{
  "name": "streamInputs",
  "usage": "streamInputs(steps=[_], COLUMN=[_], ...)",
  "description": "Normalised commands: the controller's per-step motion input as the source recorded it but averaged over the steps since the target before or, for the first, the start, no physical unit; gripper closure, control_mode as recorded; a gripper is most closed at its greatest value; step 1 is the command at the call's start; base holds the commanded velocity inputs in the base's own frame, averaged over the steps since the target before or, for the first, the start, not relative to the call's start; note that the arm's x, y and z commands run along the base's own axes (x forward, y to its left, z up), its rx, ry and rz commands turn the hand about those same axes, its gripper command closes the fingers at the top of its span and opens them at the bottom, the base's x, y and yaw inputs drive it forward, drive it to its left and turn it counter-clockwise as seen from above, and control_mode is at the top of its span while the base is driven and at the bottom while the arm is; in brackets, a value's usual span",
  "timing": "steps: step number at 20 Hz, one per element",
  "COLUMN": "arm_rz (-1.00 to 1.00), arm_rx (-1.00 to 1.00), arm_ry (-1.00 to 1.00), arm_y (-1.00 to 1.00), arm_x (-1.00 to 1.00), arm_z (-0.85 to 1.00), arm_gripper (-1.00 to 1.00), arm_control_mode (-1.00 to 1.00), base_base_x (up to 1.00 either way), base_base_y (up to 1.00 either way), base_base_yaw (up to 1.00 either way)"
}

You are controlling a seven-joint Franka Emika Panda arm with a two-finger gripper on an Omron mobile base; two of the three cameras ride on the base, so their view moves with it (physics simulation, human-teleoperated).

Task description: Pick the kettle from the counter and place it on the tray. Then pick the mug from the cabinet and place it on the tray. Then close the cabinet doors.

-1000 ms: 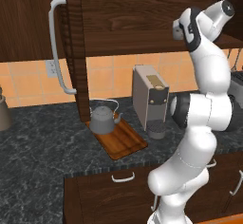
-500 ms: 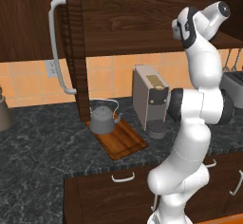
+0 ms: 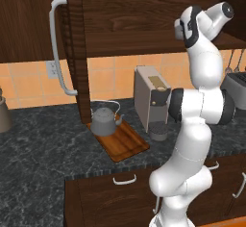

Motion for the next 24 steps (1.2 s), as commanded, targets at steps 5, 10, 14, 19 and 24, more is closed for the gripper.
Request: streamInputs(steps=[5,10,14,19,24], arm_rz=[0.0,0.01,0.06,0.13,0.13], arm_rx=[0.0,0.0,0.0,0.0,-0.01], arm_ry=[-0.08,-0.13,0.0,0.0,0.0], arm_y=[0.0,0.01,0.08,0.15,0.31], arm_x=[0.0,-0.31,-0.57,-0.78,-0.86], arm_z=[-0.09,0.0,0.06,0.0,0.0], arm_gripper=[1.0,1.0,1.0,1.0,1.0], arm_control_mode=[-1.0,-1.0,-1.0,-1.0,-1.0], base_base_x=[0.0,0.0,0.0,0.0,0.0], base_base_y=[0.0,0.0,0.0,0.0,0.0], base_base_yaw=[0.0,0.0,0.0,0.0,0.0])
